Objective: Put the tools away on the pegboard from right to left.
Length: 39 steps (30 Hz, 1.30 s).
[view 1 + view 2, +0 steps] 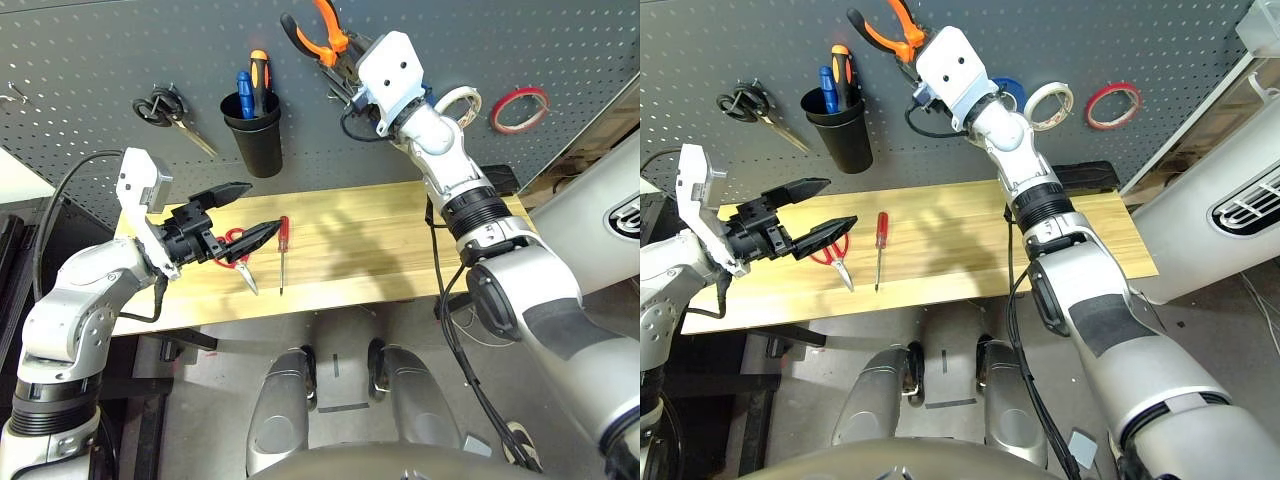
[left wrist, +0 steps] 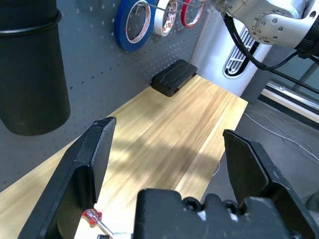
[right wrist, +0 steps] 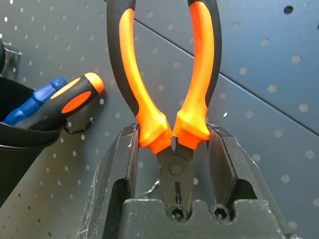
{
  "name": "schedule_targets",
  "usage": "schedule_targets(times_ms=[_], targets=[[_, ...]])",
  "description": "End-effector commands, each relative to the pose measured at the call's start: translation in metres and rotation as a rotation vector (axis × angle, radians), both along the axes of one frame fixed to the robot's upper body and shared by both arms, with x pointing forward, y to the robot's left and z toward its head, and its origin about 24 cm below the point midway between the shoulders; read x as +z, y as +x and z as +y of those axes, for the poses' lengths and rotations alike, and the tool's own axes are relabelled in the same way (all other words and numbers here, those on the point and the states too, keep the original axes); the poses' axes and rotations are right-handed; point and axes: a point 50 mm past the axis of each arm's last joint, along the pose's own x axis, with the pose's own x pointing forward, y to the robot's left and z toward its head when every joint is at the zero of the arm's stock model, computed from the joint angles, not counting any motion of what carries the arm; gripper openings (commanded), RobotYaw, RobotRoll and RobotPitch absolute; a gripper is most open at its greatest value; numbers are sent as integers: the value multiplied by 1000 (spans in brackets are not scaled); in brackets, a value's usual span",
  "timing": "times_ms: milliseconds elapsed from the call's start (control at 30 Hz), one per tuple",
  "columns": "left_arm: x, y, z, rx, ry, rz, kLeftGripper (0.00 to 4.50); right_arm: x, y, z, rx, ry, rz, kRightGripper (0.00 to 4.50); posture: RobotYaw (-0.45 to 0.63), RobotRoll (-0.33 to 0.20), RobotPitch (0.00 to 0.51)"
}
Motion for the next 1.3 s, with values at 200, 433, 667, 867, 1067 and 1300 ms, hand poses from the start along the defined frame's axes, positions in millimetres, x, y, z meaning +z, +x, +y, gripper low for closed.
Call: schedule_targets(times_ms=[200,433,667,867,1067,1300], targets=[[1,-9,-1,-14,9,11,4500,8,2,-2,-8,36,-16,2109,91,0,171],[0,-12,-3,-16,5,24,4500,6,2,-1,-7,47,-4,2109,99,0,183],[1,-14,-6,-28,4,38,4500,3,5,-2,-14,87,31,2109,101,0,205],[3,-16,-7,-38,7,45,4500,4,5,-2,-16,110,28,2109,107,0,223],[5,-19,-7,-46,19,64,4500,2,5,-2,-22,137,40,2109,119,0,235],[7,-21,-9,-52,23,71,4500,-4,6,-2,-30,153,64,2109,124,0,244]])
